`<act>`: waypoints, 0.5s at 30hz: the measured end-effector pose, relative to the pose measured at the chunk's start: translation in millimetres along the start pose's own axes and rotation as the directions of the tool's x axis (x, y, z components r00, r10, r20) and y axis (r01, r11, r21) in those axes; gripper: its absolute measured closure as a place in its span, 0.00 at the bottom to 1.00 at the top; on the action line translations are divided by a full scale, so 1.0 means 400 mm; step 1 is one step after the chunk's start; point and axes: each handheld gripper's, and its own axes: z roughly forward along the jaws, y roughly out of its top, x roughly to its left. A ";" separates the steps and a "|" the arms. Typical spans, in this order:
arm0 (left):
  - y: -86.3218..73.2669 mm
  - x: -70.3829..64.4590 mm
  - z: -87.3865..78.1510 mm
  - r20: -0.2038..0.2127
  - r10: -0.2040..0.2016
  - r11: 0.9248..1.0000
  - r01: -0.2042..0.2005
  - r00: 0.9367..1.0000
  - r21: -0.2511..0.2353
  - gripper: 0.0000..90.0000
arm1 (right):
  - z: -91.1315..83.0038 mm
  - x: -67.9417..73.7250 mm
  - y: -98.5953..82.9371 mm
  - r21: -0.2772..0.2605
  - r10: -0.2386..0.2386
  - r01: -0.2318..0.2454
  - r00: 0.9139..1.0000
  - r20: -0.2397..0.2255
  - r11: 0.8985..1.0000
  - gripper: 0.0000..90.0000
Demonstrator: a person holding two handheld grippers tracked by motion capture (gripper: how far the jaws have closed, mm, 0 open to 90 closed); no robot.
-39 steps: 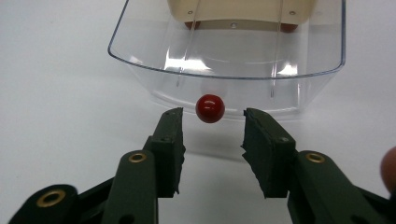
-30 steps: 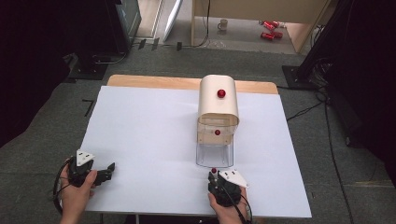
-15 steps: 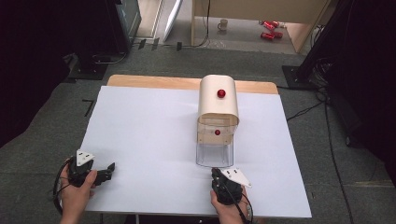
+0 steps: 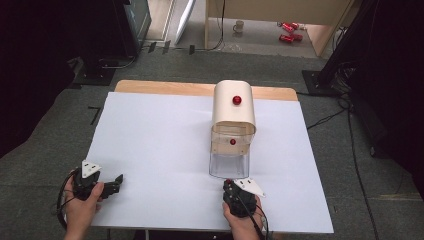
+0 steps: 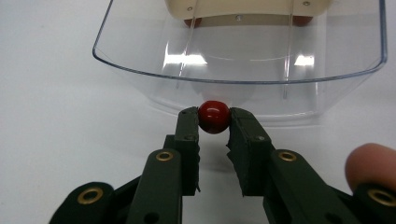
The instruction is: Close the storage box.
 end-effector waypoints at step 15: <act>0.000 0.000 0.000 0.000 0.000 1.000 0.000 1.000 0.000 0.06 | -0.006 -0.002 0.035 -0.034 -0.008 0.008 1.000 -0.005 0.999 0.83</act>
